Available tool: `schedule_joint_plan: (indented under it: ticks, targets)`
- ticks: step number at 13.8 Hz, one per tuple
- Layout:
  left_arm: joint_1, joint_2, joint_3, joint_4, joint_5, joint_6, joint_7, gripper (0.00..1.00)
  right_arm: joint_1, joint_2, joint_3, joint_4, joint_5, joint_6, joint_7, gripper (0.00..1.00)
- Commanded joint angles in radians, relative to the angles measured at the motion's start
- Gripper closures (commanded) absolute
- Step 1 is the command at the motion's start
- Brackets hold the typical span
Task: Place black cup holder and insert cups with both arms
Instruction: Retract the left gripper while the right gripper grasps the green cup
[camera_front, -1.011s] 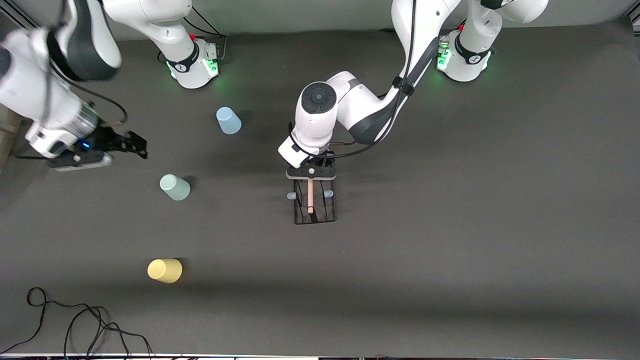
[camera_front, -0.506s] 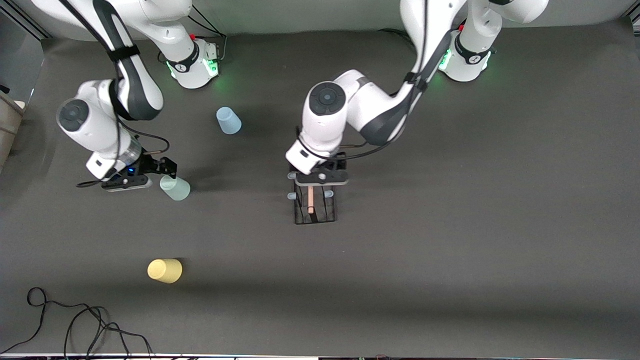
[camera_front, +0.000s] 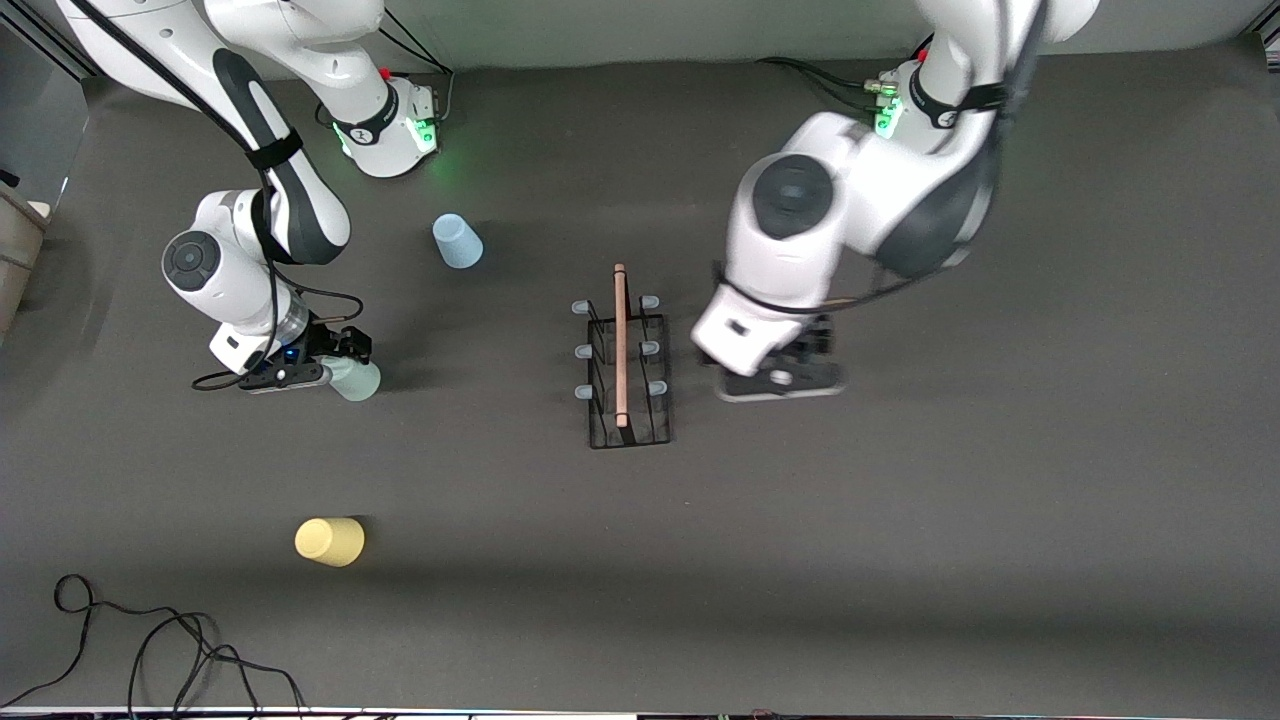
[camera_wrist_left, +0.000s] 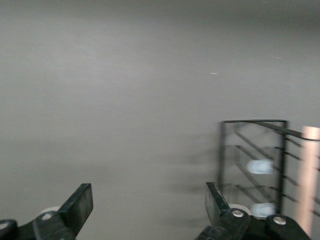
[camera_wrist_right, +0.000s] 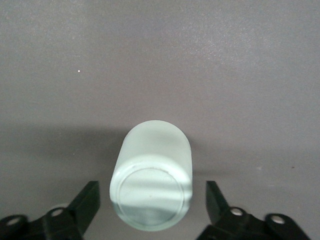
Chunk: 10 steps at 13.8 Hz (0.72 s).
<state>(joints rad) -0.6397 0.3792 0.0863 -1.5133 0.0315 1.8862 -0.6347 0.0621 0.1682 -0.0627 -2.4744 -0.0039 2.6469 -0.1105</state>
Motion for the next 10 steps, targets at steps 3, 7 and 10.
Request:
schedule_joint_plan:
  ticks: [3, 7, 10]
  targets:
    - [0.164, -0.086, -0.007, -0.076, 0.019, -0.024, 0.176, 0.00, -0.001, -0.110, -0.016, 0.038, -0.016, -0.132, -0.023, 0.77]
    - [0.313, -0.237, -0.007, -0.282, 0.008, 0.090, 0.339, 0.01, 0.004, -0.236, -0.016, 0.288, -0.015, -0.576, 0.003, 0.77]
    - [0.360, -0.350, -0.005, -0.406, 0.008, 0.096, 0.481, 0.01, 0.007, -0.234, -0.009, 0.539, -0.016, -0.887, 0.067, 0.77]
